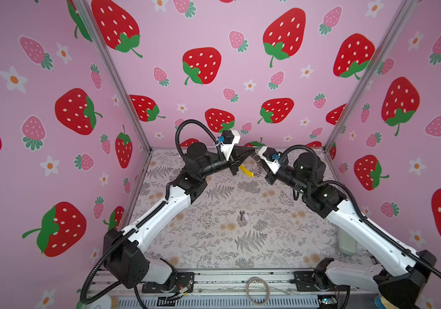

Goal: Put the keys on the keyring

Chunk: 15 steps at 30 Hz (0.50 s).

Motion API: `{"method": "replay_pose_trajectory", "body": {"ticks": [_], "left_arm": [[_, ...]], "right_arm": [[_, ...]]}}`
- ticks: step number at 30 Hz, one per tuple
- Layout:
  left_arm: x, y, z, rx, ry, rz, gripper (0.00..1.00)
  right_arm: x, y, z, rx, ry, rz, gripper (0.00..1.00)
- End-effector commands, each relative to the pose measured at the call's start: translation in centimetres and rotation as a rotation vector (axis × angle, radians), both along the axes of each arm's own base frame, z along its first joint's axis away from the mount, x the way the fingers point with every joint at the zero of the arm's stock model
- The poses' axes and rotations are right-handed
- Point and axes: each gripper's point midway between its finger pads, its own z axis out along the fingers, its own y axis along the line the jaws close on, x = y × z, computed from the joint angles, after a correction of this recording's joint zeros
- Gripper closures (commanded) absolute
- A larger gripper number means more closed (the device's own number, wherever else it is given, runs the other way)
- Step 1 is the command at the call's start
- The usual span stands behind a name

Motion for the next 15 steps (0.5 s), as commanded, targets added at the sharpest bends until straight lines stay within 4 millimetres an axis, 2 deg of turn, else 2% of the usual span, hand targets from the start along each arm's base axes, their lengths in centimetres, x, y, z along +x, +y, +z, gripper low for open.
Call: {"method": "replay_pose_trajectory", "body": {"ticks": [1, 9, 13, 15], "left_arm": [[-1.0, 0.6, 2.4, -0.013, -0.073, -0.006, 1.00], [-1.7, 1.4, 1.1, 0.016, -0.041, -0.054, 1.00], [-2.5, 1.1, 0.1, 0.061, -0.021, -0.112, 1.00], [-2.3, 1.2, -0.5, 0.070, -0.005, -0.107, 1.00]], "right_arm": [[-0.3, -0.8, 0.2, -0.003, -0.011, -0.030, 0.97], [-0.2, -1.2, -1.3, -0.089, -0.002, -0.047, 0.97], [0.0, -1.7, -1.4, -0.134, -0.034, -0.070, 0.96], [-0.1, -1.8, -1.5, -0.164, -0.045, -0.066, 0.96]]}}
